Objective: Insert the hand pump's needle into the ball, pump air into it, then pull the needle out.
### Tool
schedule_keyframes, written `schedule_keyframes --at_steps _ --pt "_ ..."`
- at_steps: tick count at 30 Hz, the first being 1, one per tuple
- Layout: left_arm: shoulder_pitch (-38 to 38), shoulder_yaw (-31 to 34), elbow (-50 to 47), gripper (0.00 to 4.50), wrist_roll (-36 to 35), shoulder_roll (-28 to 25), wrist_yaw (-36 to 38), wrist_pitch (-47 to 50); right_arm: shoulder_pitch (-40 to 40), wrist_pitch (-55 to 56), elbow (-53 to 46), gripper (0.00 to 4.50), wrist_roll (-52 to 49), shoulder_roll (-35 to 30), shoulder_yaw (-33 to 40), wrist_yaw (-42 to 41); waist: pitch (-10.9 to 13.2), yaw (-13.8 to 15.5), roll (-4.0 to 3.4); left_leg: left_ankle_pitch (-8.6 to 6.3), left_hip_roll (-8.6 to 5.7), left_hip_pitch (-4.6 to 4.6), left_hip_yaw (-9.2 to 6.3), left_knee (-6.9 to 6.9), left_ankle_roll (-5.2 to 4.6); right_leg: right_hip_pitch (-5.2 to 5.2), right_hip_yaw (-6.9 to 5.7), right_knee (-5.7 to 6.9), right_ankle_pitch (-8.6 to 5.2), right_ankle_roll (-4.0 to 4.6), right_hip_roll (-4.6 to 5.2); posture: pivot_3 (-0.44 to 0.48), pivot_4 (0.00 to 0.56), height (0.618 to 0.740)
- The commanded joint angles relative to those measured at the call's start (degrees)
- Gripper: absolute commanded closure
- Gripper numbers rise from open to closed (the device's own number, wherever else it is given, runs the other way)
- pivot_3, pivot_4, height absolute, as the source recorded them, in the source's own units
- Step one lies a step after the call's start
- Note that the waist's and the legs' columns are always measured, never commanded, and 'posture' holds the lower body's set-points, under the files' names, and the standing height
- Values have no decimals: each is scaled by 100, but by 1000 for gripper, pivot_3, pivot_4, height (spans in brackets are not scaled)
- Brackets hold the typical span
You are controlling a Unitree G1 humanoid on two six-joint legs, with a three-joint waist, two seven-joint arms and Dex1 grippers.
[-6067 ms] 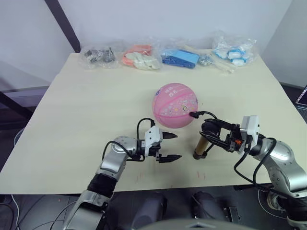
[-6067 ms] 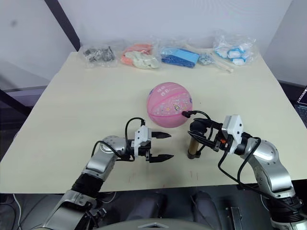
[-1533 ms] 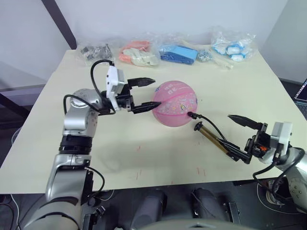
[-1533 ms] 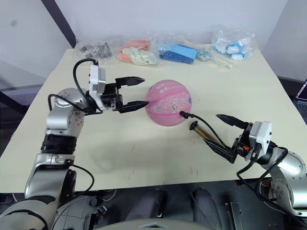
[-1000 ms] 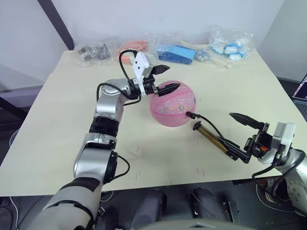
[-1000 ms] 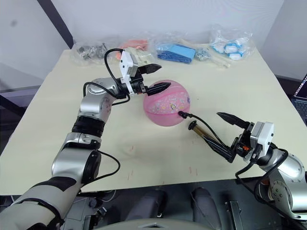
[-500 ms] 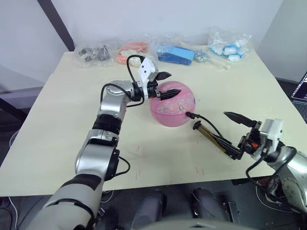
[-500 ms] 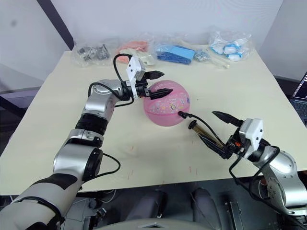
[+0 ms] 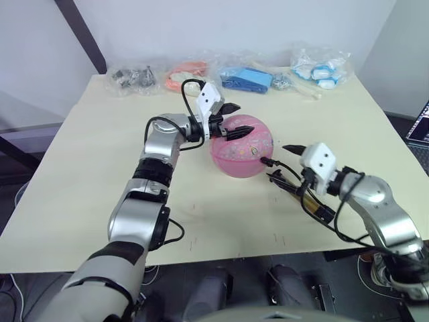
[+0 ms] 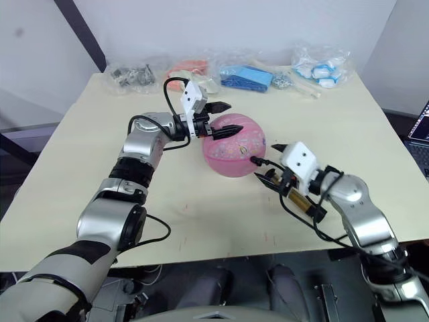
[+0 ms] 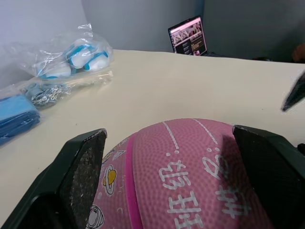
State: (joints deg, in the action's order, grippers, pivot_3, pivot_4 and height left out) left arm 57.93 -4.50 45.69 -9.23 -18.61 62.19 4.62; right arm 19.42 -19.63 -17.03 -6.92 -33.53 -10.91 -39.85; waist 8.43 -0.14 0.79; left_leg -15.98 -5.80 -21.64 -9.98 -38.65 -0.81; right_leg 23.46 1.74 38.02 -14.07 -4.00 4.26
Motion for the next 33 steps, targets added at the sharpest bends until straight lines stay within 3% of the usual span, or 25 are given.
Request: schedule_keyframes --at_steps 1,18,23,24,25,28,29,33 --pt "-323 -376 348 0 434 59 -44 133 226 -5 -2 19 225 26 -113 10 -3 7 3 0 0 0 0 0 0 0 0 0 0 0 0 0 150 740" --pt "-529 -438 254 0 480 24 -150 141 396 265 116 19 695 109 -352 -147 -65 0 -5 1 1 4 1 -2 2 -3 2 1 3 -2 -1 0 150 740" --pt "-530 -456 254 0 518 6 -168 119 399 392 141 1489 724 132 -342 -212 -71 -9 -7 1 2 5 1 -1 2 -3 2 1 3 -1 -2 0 150 740" --pt "-526 -461 263 0 523 5 -163 110 403 417 182 2194 762 129 -367 -225 -73 -8 -7 1 2 5 1 -2 2 -4 2 1 3 -2 -2 0 150 740" --pt "-519 -462 270 0 525 5 -162 104 407 442 215 2490 789 137 -385 -228 -73 -9 -8 1 2 6 1 -1 2 -4 2 1 3 -2 -2 0 150 740" --pt "-510 -457 284 0 525 8 -171 104 429 500 279 3982 851 173 -417 -228 -73 -28 -8 1 2 14 1 -1 1 -12 2 -1 3 -2 -2 0 150 740" --pt "-510 -455 284 0 527 7 -175 104 432 508 292 4191 865 184 -423 -225 -73 -35 -8 1 2 16 1 -1 1 -13 2 -1 3 -2 -2 0 150 740" --pt "-508 -424 264 0 520 7 -188 133 397 572 341 4196 985 151 -469 -268 -72 -38 -8 -5 3 54 1 6 -7 -47 3 -3 2 -3 -3 0 150 740"
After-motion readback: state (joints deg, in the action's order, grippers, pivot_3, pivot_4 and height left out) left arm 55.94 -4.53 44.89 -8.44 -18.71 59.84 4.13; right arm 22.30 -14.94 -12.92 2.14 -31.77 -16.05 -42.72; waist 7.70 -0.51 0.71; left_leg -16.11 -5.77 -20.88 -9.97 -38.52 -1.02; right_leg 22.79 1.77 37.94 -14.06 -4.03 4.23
